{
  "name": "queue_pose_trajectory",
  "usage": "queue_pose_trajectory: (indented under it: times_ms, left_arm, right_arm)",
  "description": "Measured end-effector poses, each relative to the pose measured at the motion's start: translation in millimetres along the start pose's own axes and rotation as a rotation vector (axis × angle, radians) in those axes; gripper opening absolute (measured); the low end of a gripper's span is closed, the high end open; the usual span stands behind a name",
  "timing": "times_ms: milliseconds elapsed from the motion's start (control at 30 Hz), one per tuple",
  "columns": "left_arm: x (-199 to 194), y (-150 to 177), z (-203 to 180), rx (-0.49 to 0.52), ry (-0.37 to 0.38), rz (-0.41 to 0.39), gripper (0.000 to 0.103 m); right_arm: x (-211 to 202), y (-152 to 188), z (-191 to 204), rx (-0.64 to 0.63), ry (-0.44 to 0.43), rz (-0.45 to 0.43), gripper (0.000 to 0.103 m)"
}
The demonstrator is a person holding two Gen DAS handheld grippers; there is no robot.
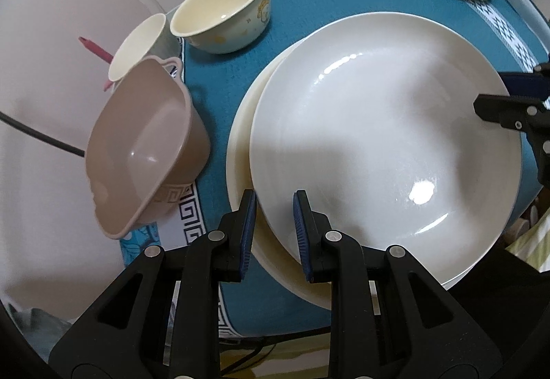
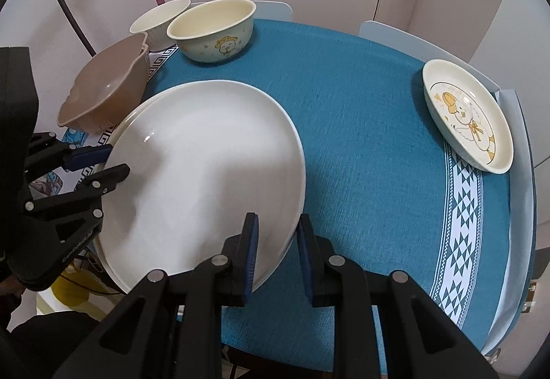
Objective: Organize plates and bowls
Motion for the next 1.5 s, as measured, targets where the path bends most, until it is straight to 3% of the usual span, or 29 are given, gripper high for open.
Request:
queue_pose_trajectory:
  times_ms: [267,700,933,1000,1033,1067,1100,1133,1167,1333,1500]
  left_arm:
    - [-5.8,4.6,0.1,0.007,-0.043,-0.011,0.020]
    - [-13.1,8.0,8.1,-0.022,0.000,-0.024,0.020]
    - [-59.1,-10.7,25.3,-0.078,0.017,-0.130,0.021]
    - [-77.4,-19.3,29.9,-0.105,0.040,-0.177,0.036]
    - [-84.5,-23.7,32.1,-0.119,0.055,-0.201,0.071]
    - [-96.5,-28.9,35.0,-0.141,0.063,-0.245,0.103]
    - [-108.6,-32.8,37.7,-0.158,0.060,-0.302,0.103]
    - [-115.7,-37.4,39.9,-0.162,0.061,-0.340,0.103]
    - [-124.4,-42.7,38.4,-0.157,0.070,-0.367,0.103]
    - [-147.0,-73.6,30.6,-0.124,0.144,-0.428,0.103]
    - [-155.3,-115.0,14.8,-0.078,0.280,-0.455,0.103]
  right_arm:
    - [-0.8,-1.0,3.2,-0.016,0.020,-0.013,0.021]
    - [-3.9,-1.2,3.9,-0.019,0.010,-0.017,0.021]
    - [-39.4,-14.9,-6.0,0.041,-0.060,-0.107,0.021]
    - [-52.3,-20.3,-14.2,0.077,-0.092,-0.132,0.021]
    - [-57.6,-22.1,-17.9,0.091,-0.105,-0.143,0.022]
    - [-63.0,-25.0,-21.5,0.106,-0.114,-0.157,0.033]
    - [-71.1,-27.0,-28.1,0.127,-0.116,-0.182,0.044]
    - [-77.5,-28.4,-31.2,0.142,-0.117,-0.202,0.071]
    - [-84.6,-29.2,-36.8,0.158,-0.120,-0.227,0.091]
    - [-113.7,-28.1,-71.4,0.246,-0.079,-0.305,0.094]
    - [-144.4,-29.4,-116.8,0.334,-0.006,-0.367,0.095]
Point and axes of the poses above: each gripper's, at about its wrist camera, not at the fingertips, and x roughly the way its jaws point, z to its left, y to its underside, the point moved 5 cm from there along x, roughly the way its jaws point, and after that the axes turned 7 degrees about x, right-handed, at the moved point
